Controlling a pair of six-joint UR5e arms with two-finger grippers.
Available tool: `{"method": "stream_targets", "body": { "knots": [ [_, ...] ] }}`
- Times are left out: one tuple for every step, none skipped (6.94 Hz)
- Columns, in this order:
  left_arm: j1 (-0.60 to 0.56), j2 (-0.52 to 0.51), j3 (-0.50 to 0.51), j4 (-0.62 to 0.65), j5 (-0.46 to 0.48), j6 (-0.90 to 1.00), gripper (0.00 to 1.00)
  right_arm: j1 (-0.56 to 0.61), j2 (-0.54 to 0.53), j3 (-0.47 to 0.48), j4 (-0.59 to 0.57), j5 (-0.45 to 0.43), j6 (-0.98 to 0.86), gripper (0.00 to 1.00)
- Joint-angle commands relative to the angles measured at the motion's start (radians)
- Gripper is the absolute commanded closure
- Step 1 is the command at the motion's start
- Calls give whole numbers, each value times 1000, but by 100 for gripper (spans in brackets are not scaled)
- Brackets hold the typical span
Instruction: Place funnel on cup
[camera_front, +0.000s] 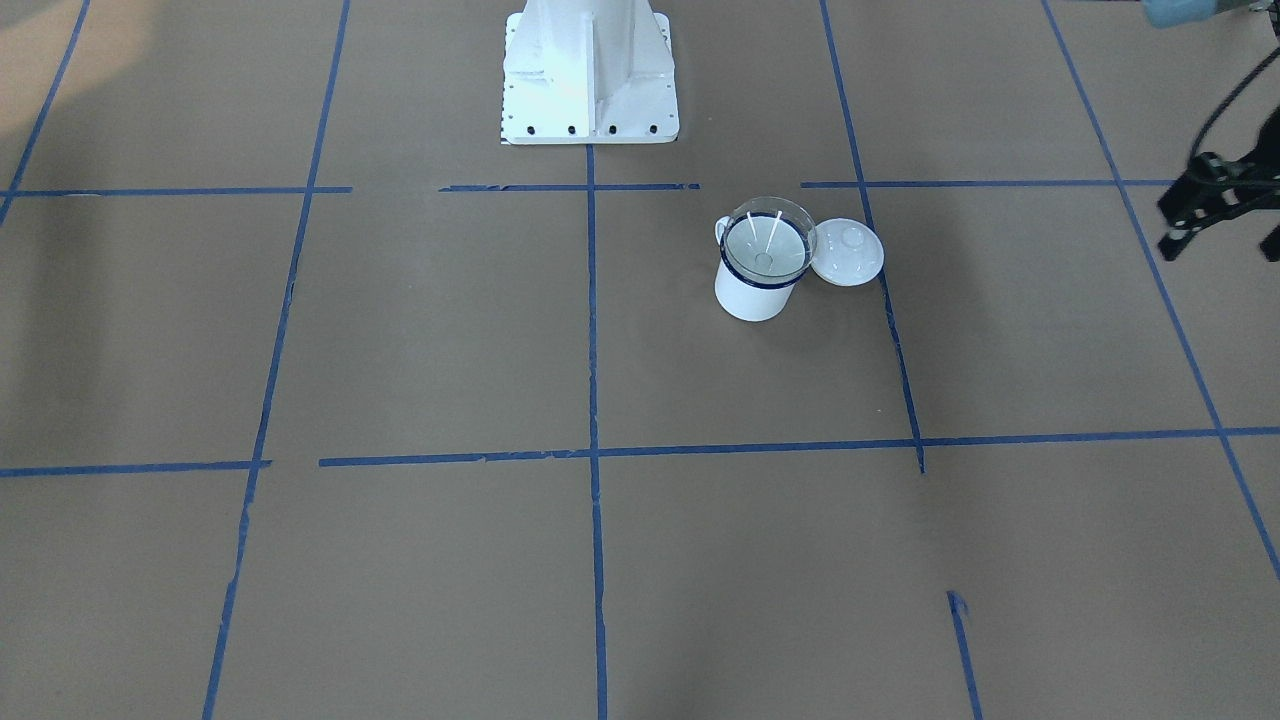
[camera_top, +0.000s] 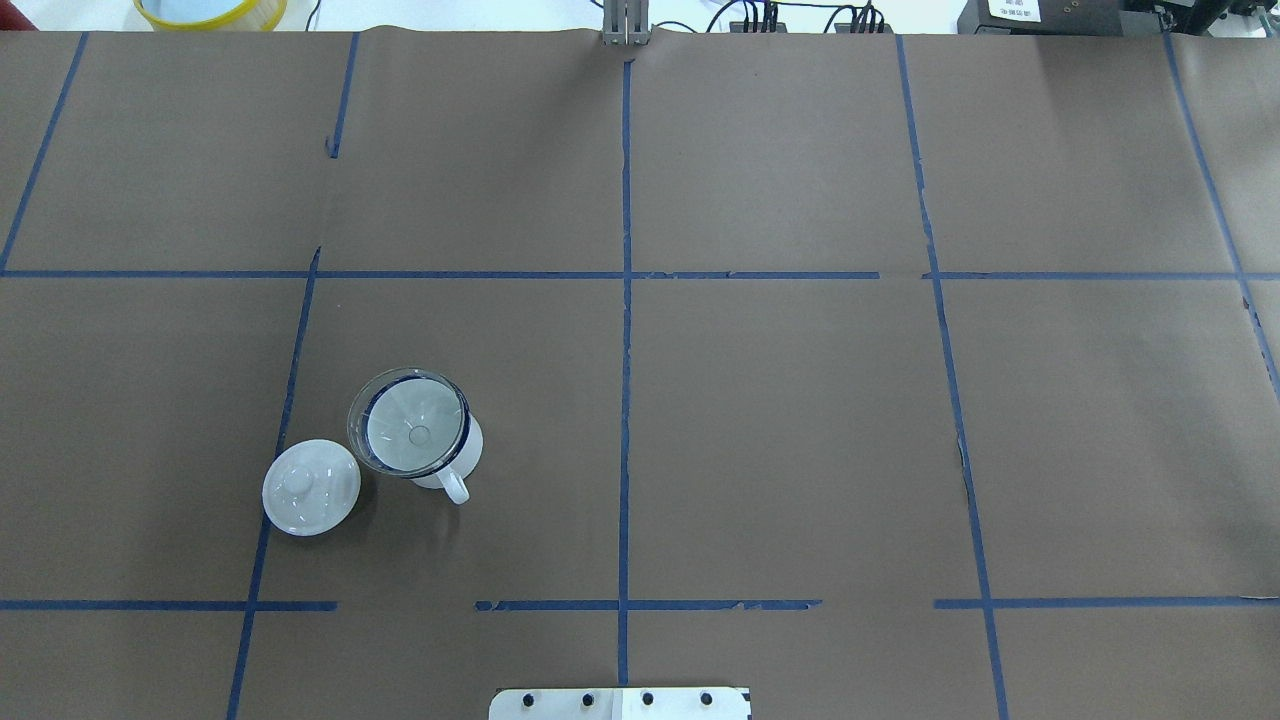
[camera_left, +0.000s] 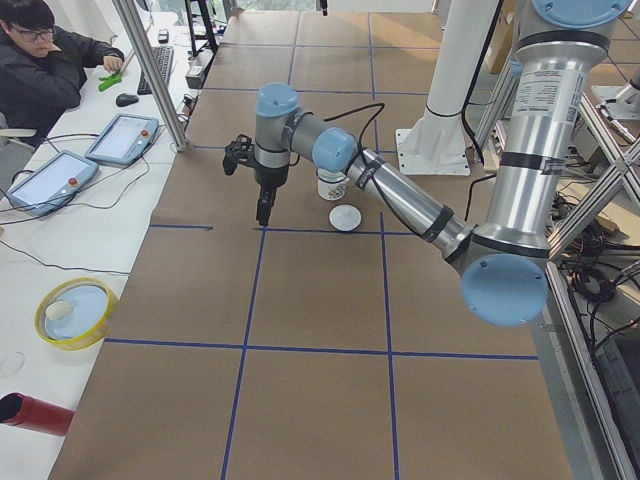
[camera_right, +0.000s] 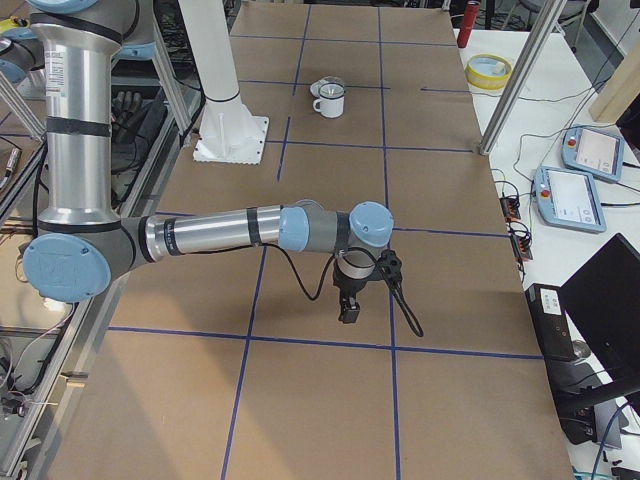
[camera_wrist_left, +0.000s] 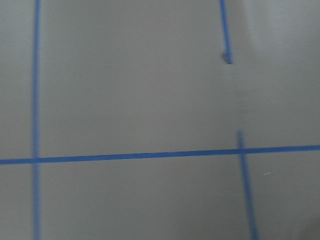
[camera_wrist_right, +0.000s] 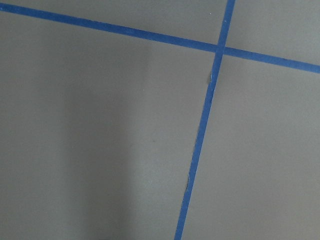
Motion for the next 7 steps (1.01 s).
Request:
{"method": "stream_targets", "body": {
  "knots": [
    [-220, 171, 52, -2, -5, 343, 0, 0, 0, -1, 0, 0, 0, 0],
    [-229, 234, 134, -5, -6, 355, 0, 0, 0, -1, 0, 0, 0, 0],
    [-258, 230, 162, -6, 0, 350, 0, 0, 0, -1, 0, 0, 0, 0],
    [-265, 222, 169, -6, -6, 344, 0, 0, 1, -1, 0, 0, 0, 0],
    [-265, 222, 184, -9, -74, 344, 0, 0, 0, -1, 0, 0, 0, 0],
    [-265, 222, 186, -8, -157, 343, 0, 0, 0, -1, 0, 0, 0, 0],
    [-263, 213, 192, -6, -181, 346, 0, 0, 0, -1, 0, 0, 0, 0]
  ]
}}
